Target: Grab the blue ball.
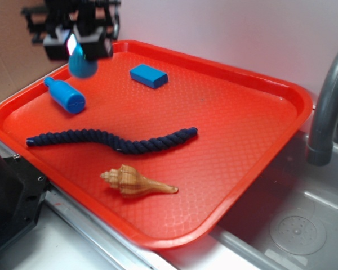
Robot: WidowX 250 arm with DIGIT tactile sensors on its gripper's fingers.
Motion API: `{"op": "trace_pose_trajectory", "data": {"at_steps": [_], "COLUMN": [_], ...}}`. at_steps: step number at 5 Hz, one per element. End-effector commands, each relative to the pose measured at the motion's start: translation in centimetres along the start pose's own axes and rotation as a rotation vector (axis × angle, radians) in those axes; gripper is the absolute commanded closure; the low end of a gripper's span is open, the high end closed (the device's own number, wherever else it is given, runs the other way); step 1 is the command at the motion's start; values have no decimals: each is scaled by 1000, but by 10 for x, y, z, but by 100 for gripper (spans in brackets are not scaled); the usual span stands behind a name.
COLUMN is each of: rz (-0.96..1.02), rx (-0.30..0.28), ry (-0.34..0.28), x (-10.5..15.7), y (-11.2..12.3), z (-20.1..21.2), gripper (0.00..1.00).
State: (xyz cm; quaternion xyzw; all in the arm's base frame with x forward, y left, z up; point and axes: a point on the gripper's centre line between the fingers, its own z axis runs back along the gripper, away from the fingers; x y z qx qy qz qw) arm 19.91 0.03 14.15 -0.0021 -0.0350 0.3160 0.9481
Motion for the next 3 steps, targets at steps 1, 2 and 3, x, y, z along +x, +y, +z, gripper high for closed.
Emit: {"op": "trace_pose_trajectory", "data": {"at_steps": [1, 2, 3], "rz": [-119, -96, -53], "rx": [-149, -182, -169], "ry": [-30, -59, -18], "x": [8, 7, 12], "y": [-5, 3, 7], "z": [84, 92, 86], "gripper": [100, 100, 100]}}
